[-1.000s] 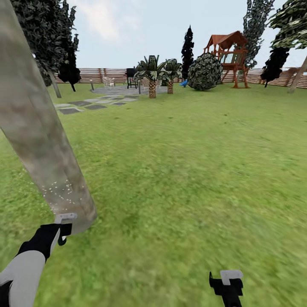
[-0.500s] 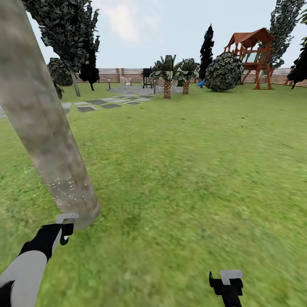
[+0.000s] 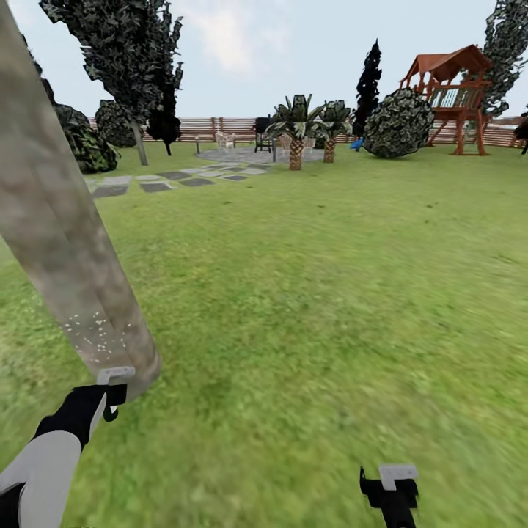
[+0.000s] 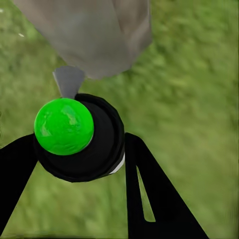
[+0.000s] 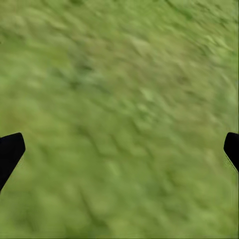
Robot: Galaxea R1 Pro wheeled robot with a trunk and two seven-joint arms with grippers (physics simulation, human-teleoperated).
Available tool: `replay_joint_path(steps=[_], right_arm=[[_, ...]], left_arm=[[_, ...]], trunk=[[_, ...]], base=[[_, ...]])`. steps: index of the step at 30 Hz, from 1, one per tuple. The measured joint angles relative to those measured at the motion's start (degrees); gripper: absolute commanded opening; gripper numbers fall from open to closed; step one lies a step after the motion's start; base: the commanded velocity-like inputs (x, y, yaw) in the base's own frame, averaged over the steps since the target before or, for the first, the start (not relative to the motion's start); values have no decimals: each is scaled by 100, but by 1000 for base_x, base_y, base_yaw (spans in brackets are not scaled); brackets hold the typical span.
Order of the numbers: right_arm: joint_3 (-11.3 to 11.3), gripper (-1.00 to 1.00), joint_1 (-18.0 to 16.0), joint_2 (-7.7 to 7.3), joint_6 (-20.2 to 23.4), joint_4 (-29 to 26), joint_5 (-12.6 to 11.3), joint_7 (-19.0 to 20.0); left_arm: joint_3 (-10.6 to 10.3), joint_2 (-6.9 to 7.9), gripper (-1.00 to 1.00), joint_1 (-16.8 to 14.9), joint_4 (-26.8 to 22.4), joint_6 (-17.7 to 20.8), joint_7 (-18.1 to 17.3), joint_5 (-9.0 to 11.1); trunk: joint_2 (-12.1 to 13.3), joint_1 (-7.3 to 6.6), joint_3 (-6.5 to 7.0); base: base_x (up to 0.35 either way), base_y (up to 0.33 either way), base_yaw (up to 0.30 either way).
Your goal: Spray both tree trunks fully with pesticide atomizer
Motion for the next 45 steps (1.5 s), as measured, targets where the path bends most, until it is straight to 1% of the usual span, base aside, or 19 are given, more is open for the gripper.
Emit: replay_joint_path(steps=[14,29,45], right_arm=[[1,100,0,0,0,1,2,1],[-1,100,0,-1,0,-2,2,0],[2,100,0,0,0,1,8,0]], left_arm=[[-1,0,-100,0,8,2,2,-9],[-4,0,-100,1,8,-1,2,-2],[-9,-6,-100,1,8,-1,2,0]], trunk=[[0,0,0],[0,0,0],[0,0,0]], base=[[191,-233,276],[232,-200,21],[207,-207,271]])
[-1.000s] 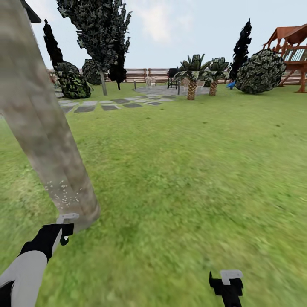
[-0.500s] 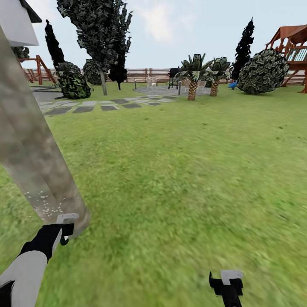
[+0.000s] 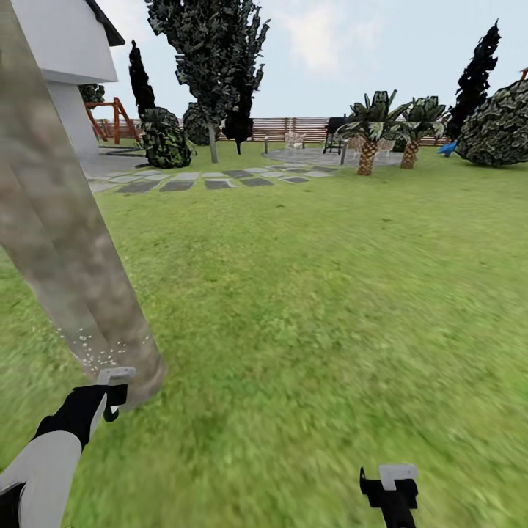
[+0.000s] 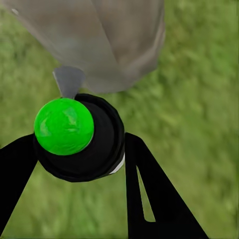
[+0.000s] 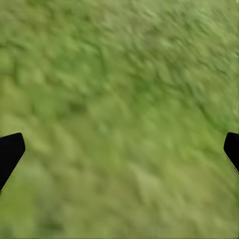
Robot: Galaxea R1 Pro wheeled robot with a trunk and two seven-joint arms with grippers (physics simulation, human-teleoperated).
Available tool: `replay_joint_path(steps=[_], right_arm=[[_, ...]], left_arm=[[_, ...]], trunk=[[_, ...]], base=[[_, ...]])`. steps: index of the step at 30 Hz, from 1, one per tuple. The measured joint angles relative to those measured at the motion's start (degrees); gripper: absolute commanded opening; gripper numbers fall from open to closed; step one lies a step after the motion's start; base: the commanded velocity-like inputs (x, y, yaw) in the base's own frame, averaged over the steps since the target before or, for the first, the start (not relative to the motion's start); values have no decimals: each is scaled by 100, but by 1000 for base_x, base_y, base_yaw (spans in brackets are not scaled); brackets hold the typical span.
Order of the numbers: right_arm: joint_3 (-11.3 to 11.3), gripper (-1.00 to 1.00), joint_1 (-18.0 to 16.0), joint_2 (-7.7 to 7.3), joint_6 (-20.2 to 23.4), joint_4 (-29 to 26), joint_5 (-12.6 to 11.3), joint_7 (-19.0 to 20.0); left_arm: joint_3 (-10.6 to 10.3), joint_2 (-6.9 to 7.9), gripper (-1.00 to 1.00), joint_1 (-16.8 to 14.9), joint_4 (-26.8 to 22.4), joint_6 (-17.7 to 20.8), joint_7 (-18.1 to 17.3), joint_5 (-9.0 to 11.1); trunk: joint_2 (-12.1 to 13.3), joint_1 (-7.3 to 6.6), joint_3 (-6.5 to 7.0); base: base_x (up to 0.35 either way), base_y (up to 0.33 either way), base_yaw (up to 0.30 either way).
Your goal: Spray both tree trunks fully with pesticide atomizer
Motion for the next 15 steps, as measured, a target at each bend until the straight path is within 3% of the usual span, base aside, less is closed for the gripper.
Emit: replay_joint_path(steps=[8,15], right_arm=[[0,100,0,0,0,0,0,0],[0,100,0,0,0,-1,-2,8]], left_arm=[[-4,-3,-100,0,0,0,0,0],[0,-3,-100,0,0,0,0,-1]], trunk=[[0,0,0],[0,0,0]], base=[[170,-228,263],[99,-263,17]])
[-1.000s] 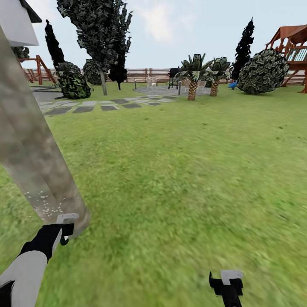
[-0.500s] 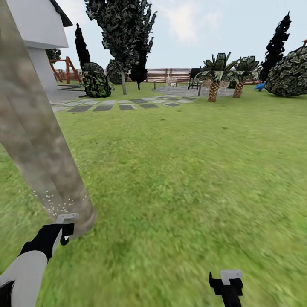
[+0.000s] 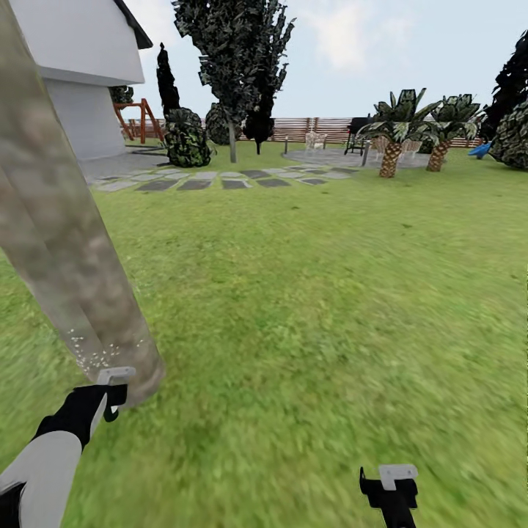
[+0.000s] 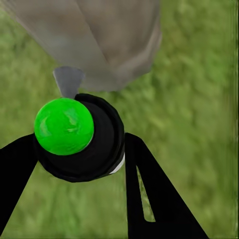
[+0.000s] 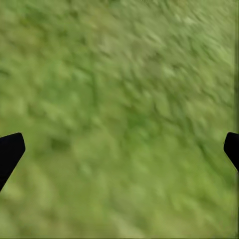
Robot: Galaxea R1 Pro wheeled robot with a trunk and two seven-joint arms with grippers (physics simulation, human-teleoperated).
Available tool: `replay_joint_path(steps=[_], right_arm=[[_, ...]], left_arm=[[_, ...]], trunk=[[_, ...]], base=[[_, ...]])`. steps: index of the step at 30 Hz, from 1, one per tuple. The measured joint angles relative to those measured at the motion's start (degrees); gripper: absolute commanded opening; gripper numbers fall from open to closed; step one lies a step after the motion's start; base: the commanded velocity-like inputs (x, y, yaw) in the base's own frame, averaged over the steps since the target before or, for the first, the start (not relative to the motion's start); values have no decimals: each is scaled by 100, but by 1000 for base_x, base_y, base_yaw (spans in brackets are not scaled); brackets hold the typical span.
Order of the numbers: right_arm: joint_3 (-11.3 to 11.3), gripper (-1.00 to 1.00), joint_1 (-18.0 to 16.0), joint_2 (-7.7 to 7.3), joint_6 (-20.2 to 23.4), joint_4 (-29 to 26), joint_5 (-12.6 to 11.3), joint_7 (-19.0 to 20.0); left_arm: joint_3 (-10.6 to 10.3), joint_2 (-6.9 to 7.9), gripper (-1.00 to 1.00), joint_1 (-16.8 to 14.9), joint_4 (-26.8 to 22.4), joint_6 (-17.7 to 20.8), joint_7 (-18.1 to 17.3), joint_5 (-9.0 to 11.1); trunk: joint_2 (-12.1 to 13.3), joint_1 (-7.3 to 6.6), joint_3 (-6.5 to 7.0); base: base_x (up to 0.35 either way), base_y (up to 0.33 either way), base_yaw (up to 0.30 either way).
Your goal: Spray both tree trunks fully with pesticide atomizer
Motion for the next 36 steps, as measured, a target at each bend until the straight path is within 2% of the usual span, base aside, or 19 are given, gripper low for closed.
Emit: replay_joint_path(steps=[6,22,24,27,31,35,36], right_arm=[[0,100,0,0,0,1,2,-4],[-5,100,0,-3,0,-4,-2,-5],[-8,100,0,-7,0,-7,-6,-7],[-10,100,0,-9,0,-9,-7,-8],[-10,100,0,-9,0,-8,-7,-8],[-10,100,0,-10,0,-8,-7,-8],[-10,100,0,-11,0,-10,-7,-8]], left_arm=[[2,2,-100,0,-4,0,0,0],[9,28,-100,-2,-3,0,0,-3],[19,45,-100,0,-1,0,-4,4],[263,68,-100,-6,-62,-3,-14,17],[259,84,-100,-63,-338,56,-125,21],[238,82,-100,-98,-395,81,-245,7],[229,54,-100,-204,-403,163,-251,16]], trunk=[[0,0,0],[0,0,0],[0,0,0],[0,0,0],[0,0,0],[0,0,0],[0,0,1]], base=[[97,-264,55],[132,-249,270],[135,-86,277],[14,-9,277],[1,-1,277],[0,0,154],[0,0,18]])
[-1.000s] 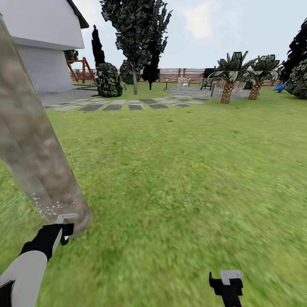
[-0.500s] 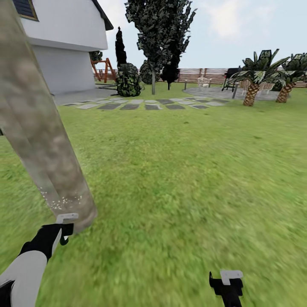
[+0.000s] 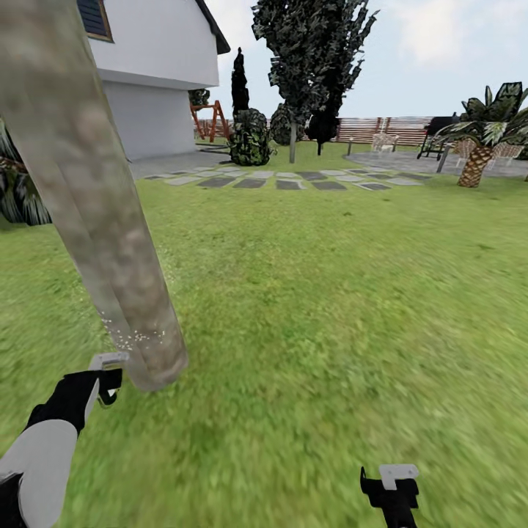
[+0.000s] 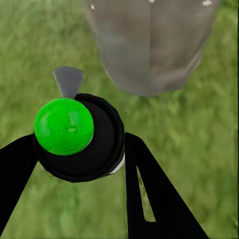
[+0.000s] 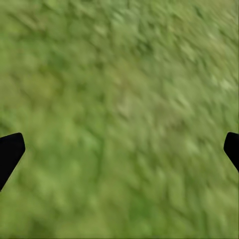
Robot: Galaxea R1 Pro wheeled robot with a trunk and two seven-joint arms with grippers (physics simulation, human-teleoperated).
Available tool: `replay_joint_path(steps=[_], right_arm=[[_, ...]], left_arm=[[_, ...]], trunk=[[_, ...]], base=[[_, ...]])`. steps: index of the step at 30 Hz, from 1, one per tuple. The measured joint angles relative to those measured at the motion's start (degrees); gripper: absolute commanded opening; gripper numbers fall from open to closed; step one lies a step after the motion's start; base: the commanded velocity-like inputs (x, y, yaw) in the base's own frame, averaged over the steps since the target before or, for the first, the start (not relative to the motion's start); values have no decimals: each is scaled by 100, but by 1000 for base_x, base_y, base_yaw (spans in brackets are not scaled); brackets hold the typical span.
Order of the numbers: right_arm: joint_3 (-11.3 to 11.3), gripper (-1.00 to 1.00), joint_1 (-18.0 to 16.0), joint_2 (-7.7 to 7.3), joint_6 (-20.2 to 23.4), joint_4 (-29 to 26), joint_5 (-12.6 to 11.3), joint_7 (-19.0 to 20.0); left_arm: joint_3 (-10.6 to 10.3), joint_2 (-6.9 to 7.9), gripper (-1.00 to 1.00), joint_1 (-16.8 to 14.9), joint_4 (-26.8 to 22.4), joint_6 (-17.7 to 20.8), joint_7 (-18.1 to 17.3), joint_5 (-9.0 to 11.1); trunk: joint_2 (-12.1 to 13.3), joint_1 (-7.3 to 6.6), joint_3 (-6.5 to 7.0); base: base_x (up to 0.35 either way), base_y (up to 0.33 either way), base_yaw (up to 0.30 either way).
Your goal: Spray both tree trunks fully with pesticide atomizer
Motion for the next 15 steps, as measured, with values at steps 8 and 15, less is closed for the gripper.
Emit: replay_joint_path(steps=[8,15], right_arm=[[0,100,0,-45,0,-7,0,-4],[0,100,0,-51,0,-7,0,-8]], left_arm=[[-539,12,-100,-650,4,563,-138,-3],[-554,259,-100,-698,-2,568,-274,3]], trunk=[[0,0,-1],[0,0,-1]], base=[[0,0,2],[0,0,109]])
